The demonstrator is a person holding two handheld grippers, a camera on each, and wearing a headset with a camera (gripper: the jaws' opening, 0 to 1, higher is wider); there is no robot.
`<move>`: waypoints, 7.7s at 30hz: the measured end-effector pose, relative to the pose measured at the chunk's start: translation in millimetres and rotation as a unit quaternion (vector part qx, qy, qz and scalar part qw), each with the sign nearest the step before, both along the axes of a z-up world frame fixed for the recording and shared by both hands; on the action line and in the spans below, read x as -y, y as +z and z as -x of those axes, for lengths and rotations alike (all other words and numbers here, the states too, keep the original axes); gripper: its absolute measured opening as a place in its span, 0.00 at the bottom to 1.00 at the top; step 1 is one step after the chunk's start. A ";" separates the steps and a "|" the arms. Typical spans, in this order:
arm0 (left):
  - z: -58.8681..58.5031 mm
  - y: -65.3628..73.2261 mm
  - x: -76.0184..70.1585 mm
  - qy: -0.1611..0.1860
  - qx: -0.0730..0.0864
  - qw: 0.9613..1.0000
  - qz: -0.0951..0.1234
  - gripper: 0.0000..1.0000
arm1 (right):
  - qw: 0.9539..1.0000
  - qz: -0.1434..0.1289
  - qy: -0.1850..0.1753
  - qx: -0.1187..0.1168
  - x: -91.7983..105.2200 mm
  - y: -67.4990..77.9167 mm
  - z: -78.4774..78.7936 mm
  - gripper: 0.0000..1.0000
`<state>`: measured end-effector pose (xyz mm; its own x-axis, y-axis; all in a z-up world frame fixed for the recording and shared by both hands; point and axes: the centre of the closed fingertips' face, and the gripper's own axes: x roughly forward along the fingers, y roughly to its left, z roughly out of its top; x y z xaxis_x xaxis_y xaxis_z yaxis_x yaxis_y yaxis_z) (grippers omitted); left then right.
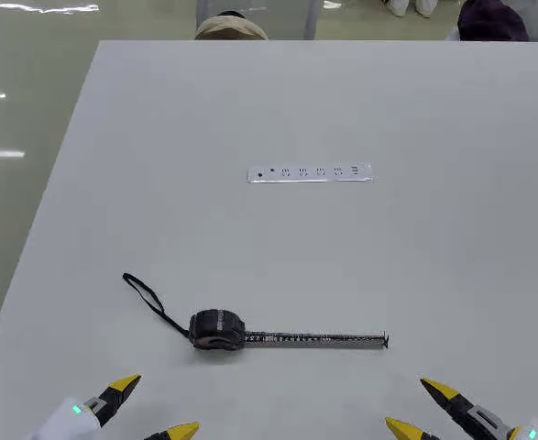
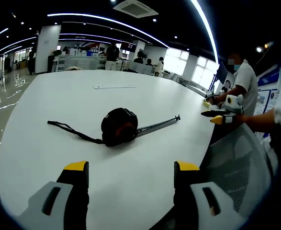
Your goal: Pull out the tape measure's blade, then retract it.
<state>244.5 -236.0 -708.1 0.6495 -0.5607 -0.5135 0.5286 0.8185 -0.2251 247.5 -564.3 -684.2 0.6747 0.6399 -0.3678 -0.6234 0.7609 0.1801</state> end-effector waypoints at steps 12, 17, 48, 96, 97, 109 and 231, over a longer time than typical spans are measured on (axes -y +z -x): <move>-0.1 0.6 -1.6 0.004 0.001 1.000 0.002 0.70 | 1.000 0.004 0.005 0.000 -1.5 2.6 1.1 0.51; -0.1 0.0 -1.7 0.009 0.001 1.000 0.004 0.70 | 1.000 0.007 0.011 -0.001 -3.0 1.8 0.1 0.51; -3.0 0.0 1.1 0.022 -0.009 1.000 -0.003 0.70 | 1.000 0.002 0.029 -0.007 -6.1 -2.8 -8.5 0.51; -31.8 -7.2 19.2 0.055 -0.029 0.998 -0.025 0.72 | 0.999 0.007 0.054 -0.003 -9.9 -6.7 -18.8 0.51; -32.7 -7.3 19.3 0.057 -0.030 0.998 -0.025 0.72 | 0.999 0.006 0.054 -0.003 -10.0 -6.6 -19.2 0.50; -44.6 -7.3 26.5 0.074 -0.035 0.996 -0.029 0.75 | 0.998 0.008 0.062 -0.004 -11.2 -8.8 -24.8 0.50; -114.7 -46.3 63.3 0.187 -0.086 0.979 -0.015 0.77 | 0.995 0.007 0.095 -0.022 -0.1 -22.6 -59.6 0.45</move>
<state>359.2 -299.3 -754.5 0.7087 -0.2838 -0.6459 0.1480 0.9550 -0.2572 307.1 -564.2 -706.9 0.5251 0.7492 -0.4036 -0.7485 0.6323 0.1999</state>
